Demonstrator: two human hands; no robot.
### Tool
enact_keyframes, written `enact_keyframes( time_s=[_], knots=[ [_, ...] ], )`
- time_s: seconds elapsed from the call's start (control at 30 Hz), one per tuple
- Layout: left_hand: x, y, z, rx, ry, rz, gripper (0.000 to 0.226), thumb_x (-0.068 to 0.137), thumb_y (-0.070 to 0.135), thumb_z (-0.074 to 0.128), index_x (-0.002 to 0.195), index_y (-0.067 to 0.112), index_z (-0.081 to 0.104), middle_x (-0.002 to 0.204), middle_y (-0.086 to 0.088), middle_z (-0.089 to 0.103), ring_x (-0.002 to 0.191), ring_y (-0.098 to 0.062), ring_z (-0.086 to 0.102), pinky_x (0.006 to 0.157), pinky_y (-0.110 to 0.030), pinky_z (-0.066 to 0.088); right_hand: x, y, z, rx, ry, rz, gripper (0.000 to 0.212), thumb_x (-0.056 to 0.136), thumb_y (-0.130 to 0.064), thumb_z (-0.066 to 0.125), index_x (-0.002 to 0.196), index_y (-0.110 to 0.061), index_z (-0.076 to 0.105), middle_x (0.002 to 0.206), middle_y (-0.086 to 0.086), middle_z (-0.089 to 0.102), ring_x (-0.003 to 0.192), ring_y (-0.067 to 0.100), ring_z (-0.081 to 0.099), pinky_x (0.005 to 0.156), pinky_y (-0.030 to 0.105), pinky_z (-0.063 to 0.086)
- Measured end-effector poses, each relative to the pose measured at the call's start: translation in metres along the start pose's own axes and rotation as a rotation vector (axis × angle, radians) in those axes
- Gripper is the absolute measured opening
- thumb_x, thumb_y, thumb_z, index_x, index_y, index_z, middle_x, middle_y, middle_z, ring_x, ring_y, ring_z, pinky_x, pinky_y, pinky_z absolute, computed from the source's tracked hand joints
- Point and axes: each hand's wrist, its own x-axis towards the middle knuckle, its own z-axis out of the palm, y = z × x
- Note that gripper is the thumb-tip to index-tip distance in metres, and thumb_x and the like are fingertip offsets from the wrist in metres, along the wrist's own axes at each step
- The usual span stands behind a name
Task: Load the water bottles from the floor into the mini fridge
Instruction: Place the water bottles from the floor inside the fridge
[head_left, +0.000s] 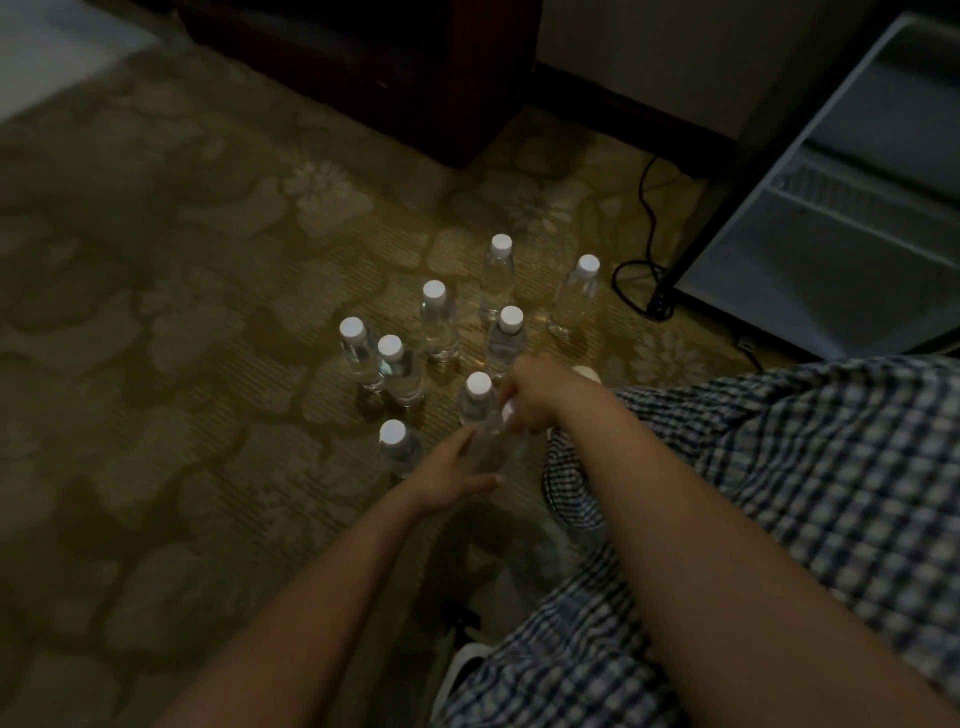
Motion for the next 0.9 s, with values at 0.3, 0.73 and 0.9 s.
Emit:
enact_keyframes(
  time_s=[0.3,0.73,0.9],
  knots=[
    [-0.018,0.061,-0.020,0.134,0.088,0.218,0.068,0.069,0.020,0.080,0.128,0.024,0.048,0.121,0.012,0.056,0.115,-0.005,0.053,0.098,-0.028,0.047,-0.067,0.002,-0.050,0.045,0.180,-0.175,0.034,0.081,-0.011,0.067,0.112,-0.024,0.067,0.123,0.002,0.057,0.103,0.018,0.058,0.067,0.021,0.043],
    [-0.026,0.183,-0.022,0.148,0.201,0.351,0.060,0.065,0.022,0.081,0.117,0.026,0.052,0.098,0.020,0.057,0.092,0.003,0.054,0.076,-0.015,0.045,-0.131,0.052,-0.097,0.448,0.662,-0.312,0.024,0.083,-0.029,0.069,0.105,-0.026,0.061,0.092,-0.014,0.060,0.083,0.002,0.057,0.068,0.017,0.044],
    [-0.016,0.238,-0.019,0.263,0.222,0.493,0.057,0.061,0.027,0.083,0.112,0.023,0.057,0.097,0.014,0.063,0.091,-0.001,0.060,0.075,-0.016,0.048,-0.152,0.076,-0.122,0.519,0.837,-0.319,0.022,0.082,-0.034,0.069,0.101,-0.025,0.060,0.090,-0.013,0.063,0.082,0.002,0.061,0.069,0.019,0.047]
  ],
)
